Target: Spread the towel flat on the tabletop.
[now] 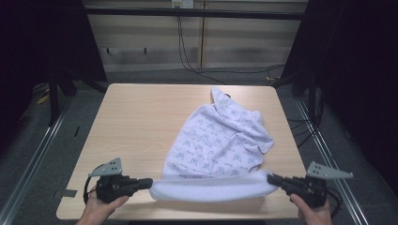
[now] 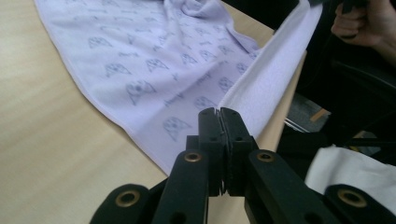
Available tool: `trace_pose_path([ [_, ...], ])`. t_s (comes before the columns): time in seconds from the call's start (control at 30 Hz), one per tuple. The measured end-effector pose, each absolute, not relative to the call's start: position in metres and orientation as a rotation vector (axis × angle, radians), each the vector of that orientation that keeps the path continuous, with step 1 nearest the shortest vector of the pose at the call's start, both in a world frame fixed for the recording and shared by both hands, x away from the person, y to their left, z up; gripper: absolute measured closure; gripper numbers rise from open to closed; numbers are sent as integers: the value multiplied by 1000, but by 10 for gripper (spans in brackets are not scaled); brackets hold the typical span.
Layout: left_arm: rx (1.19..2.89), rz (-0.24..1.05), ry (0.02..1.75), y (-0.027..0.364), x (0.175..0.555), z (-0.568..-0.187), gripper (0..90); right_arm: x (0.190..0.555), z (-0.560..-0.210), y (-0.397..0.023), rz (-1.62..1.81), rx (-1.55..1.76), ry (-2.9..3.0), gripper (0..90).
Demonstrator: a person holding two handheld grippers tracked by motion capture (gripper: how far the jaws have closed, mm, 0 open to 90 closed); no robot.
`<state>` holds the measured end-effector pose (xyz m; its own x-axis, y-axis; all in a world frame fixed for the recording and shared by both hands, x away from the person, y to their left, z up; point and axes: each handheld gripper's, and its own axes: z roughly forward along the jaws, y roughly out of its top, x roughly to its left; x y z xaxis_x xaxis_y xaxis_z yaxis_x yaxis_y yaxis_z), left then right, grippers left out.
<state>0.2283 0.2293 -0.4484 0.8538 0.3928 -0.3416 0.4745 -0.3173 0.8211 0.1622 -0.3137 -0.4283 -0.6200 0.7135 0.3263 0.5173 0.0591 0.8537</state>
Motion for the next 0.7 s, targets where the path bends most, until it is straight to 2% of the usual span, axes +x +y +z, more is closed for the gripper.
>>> trace_pose_path([
  [0.1, 1963, -125, 592, 229, 208, -448, 885, 134, -435, -313, 1581, 1264, 2197, 879],
  [0.13, 1978, -124, 574, 230, 200, -447, 884, 116, -434, -312, 1582, 1242, 2171, 844],
  [0.2, 1986, -137, 517, 230, 182, -443, 883, 108, -432, -311, 1589, 1231, 2169, 823],
  [0.23, 1990, -137, 504, 230, 177, -442, 879, 100, -429, -309, 1558, 1219, 2181, 743],
  [0.27, 1983, -135, 495, 231, 172, -441, 873, 100, -427, -310, 1572, 1215, 2173, 705],
  [0.33, 1978, -142, 494, 234, 168, -442, 859, 101, -427, -310, 1593, 1212, 2173, 697],
  [0.47, 1974, -169, 512, 233, 184, -444, 798, 125, -433, -302, 1544, 1229, 2186, 674],
  [0.53, 1992, -160, 518, 229, 199, -444, 797, 153, -447, -297, 1432, 1257, 2237, 658],
  [0.57, 1997, -151, 523, 225, 208, -444, 797, 153, -447, -297, 1432, 1257, 2237, 658],
  [0.7, 2011, -162, 584, 201, 259, -460, 794, 203, -462, -302, 1301, 1370, 2207, 609],
])
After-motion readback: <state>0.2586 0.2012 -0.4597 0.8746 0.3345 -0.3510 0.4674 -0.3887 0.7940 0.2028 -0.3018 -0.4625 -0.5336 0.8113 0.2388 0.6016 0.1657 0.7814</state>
